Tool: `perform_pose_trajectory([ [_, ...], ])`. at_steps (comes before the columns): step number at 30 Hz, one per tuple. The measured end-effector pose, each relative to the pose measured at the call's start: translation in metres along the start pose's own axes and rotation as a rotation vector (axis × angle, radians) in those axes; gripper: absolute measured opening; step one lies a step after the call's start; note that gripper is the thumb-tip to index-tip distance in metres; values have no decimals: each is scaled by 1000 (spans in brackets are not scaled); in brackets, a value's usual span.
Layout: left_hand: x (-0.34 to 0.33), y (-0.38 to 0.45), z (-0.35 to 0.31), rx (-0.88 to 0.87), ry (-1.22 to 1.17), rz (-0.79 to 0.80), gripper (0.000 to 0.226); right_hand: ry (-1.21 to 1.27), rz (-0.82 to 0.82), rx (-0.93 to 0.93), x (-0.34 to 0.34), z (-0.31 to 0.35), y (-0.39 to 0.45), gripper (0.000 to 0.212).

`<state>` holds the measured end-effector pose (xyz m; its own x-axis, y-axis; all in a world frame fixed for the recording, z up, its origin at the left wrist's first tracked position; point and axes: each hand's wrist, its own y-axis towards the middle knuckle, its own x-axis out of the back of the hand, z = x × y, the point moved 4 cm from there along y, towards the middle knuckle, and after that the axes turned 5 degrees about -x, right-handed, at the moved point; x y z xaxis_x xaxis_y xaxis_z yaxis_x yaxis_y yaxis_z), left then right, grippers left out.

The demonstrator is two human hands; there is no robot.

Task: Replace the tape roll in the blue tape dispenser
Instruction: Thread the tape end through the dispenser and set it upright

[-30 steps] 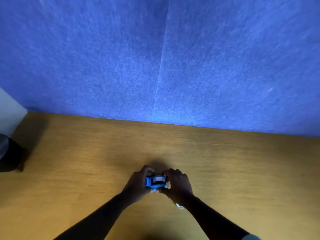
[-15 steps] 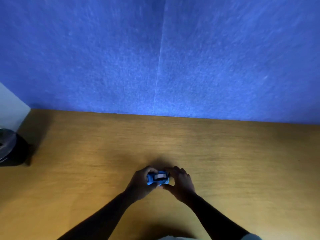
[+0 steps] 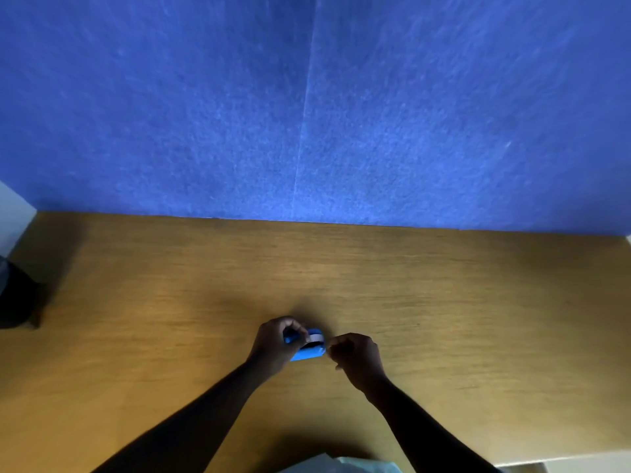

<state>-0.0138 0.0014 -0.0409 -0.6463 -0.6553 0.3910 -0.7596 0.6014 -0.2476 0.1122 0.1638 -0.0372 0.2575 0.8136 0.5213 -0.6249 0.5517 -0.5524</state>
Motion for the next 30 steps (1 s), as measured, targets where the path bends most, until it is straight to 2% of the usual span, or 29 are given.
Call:
perform_pose_trajectory([
  [3, -1, 1, -3, -7, 5, 8, 6, 132, 30, -77, -1, -1, 1, 19],
  [10, -2, 3, -7, -4, 58, 0, 10, 336, 82, -233, -3, 4, 7, 15],
  [17, -3, 0, -10, 7, 54, 4, 12, 338, 136, -279, -7, 2, 11, 13],
  [30, -4, 0, -11, 13, 75, -11, 14, 241, 171, -195, 1, 23, 16, 18],
])
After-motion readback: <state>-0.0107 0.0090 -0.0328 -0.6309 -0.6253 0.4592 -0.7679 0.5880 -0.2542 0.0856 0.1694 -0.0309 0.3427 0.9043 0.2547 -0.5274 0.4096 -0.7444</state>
